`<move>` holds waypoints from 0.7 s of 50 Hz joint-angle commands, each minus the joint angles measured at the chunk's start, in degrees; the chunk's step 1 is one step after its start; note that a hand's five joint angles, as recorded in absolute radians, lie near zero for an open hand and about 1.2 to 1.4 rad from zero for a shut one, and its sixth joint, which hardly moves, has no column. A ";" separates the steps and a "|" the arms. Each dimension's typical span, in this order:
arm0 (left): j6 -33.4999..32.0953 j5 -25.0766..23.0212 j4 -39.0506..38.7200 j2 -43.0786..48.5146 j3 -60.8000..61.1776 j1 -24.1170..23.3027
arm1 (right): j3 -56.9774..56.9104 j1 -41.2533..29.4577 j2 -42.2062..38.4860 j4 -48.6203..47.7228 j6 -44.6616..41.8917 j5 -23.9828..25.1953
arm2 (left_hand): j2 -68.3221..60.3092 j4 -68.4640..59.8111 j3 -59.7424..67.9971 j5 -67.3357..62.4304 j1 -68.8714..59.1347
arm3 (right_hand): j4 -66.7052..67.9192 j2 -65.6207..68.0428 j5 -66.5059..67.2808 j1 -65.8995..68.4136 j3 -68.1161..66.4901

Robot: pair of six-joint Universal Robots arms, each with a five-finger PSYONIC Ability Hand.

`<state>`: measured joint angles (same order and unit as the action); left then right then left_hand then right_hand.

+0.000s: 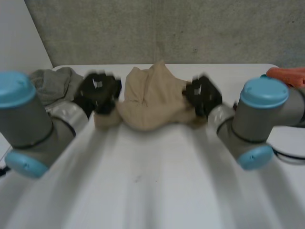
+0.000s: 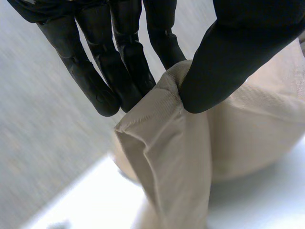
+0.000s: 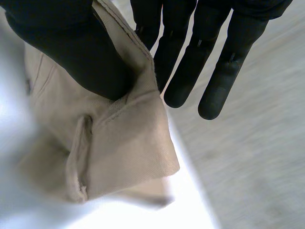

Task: Fold the laundry.

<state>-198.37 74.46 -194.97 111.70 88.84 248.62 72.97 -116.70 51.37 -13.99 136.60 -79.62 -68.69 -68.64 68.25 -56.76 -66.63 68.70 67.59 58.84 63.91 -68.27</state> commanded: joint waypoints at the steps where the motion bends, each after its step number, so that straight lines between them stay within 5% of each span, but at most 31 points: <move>1: -6.14 0.08 13.20 -6.13 7.66 -0.85 | 7.09 0.85 3.19 14.85 -9.33 -1.24 | -11.31 -11.36 11.75 -13.24 -13.37 | 11.30 12.41 11.16 16.09 -11.73; 8: -16.95 -4.14 33.41 -17.91 14.08 -1.91 | 15.61 2.09 17.00 31.63 -12.23 -2.91 | -11.31 -11.36 11.75 -13.24 -13.37 | 11.30 12.41 11.16 16.09 -11.73; 15: -26.00 -7.83 49.41 -20.74 16.11 -2.08 | 18.87 3.76 18.59 46.94 -16.88 -1.16 | -11.31 -11.36 11.75 -13.24 -13.37 | 11.30 12.41 11.16 16.09 -11.73; 25: -28.57 -3.45 38.62 -4.75 1.10 -2.70 | 10.36 2.18 9.54 35.44 -13.12 -1.77 | -11.31 -11.36 11.75 -13.24 -13.37 | 11.30 12.41 11.16 16.09 -11.73; 30: -26.55 3.05 36.87 1.67 -21.96 -4.80 | -7.60 1.12 6.81 29.40 -9.35 -6.06 | -11.31 -11.36 11.75 -13.24 -13.37 | 11.30 12.41 11.16 16.09 -11.73; 35: -25.40 3.24 30.63 1.24 -45.03 -4.72 | -24.17 0.68 7.95 16.31 -6.09 -7.40 | -11.31 -11.36 11.75 -13.24 -13.37 | 11.30 12.41 11.16 16.09 -11.73</move>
<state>-225.73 75.52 -158.13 112.34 74.20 244.56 68.83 -115.34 58.86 15.74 126.51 -84.60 -68.71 -68.67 68.27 -57.25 -66.63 68.72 67.59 58.84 63.91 -68.30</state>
